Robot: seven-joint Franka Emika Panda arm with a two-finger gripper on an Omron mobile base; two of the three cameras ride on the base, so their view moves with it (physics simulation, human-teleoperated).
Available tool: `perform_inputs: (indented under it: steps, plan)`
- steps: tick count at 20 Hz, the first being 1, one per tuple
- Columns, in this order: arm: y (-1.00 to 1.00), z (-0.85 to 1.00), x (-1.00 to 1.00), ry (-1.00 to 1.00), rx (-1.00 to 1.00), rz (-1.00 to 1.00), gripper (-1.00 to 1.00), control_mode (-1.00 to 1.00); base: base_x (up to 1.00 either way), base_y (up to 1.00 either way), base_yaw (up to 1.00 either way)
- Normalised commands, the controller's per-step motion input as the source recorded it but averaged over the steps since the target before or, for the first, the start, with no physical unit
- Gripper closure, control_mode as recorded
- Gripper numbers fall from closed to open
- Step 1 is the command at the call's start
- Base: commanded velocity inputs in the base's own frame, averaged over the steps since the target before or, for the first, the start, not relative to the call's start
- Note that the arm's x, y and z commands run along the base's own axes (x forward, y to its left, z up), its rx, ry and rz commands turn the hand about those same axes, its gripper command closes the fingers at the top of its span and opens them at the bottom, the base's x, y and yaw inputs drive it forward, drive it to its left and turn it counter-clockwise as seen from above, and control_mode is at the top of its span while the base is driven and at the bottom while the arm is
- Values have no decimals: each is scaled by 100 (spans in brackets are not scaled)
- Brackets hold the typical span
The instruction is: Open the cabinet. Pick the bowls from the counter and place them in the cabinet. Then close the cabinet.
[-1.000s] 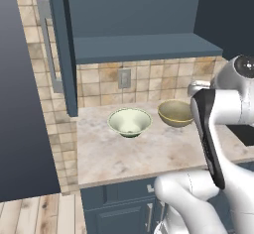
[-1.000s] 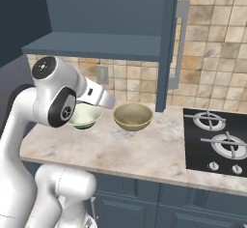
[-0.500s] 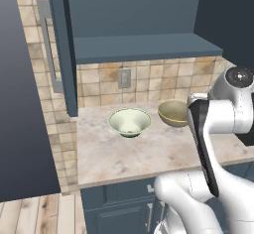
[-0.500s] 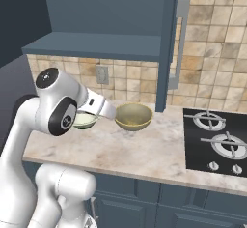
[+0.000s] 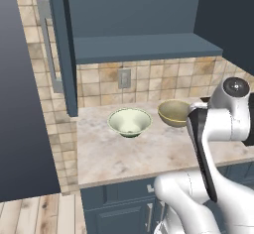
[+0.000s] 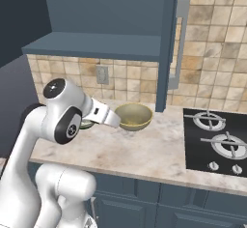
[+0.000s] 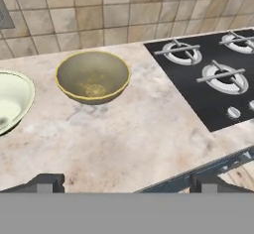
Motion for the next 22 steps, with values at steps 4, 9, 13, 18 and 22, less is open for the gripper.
perform_inputs:
  steps: [4,9,13,18,22]
  plan:
    - [0,-13,13,0,0,0,-100,-100,0,0,0]
    - [-2,-6,9,3,6,0,-100,-100,0,0,0]
    - [-11,0,13,6,14,0,-100,-100,0,0,0]
    - [-4,0,26,11,12,0,-100,-100,0,0,0]
    - [0,-9,21,4,0,0,-100,-100,0,0,0]
